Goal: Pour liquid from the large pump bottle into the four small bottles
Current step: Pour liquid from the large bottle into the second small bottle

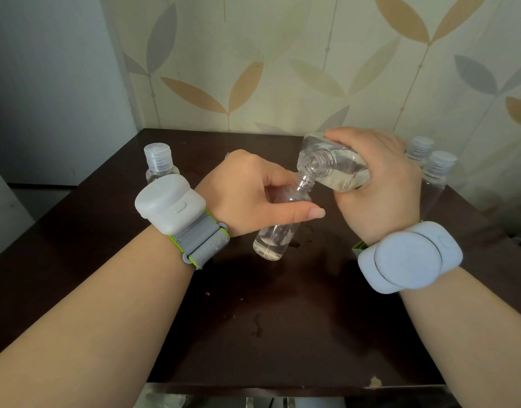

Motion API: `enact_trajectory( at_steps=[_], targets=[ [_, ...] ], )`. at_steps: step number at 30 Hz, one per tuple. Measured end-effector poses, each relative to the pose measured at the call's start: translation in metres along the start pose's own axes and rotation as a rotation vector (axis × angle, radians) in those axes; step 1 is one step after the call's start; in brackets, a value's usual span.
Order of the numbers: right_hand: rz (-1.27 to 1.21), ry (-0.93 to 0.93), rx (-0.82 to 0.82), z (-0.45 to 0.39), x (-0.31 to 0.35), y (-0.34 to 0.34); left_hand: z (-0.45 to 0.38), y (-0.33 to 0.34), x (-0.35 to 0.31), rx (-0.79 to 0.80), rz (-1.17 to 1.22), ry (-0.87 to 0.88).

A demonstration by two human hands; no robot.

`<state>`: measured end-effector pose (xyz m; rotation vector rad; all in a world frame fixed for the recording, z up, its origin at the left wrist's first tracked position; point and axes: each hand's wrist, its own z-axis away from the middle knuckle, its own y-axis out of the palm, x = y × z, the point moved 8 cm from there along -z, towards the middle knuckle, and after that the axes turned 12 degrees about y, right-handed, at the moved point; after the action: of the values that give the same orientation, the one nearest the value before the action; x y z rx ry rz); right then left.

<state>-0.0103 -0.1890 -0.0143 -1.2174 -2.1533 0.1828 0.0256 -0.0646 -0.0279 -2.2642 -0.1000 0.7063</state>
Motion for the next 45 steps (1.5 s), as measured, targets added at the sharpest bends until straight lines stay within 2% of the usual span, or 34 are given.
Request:
enact_trajectory(
  at_steps=[45],
  targets=[
    [-0.003,0.001,0.016,0.0003,0.0012,0.0005,-0.0008,0.0001,0.0000,0.004,-0.004,0.003]
  ],
)
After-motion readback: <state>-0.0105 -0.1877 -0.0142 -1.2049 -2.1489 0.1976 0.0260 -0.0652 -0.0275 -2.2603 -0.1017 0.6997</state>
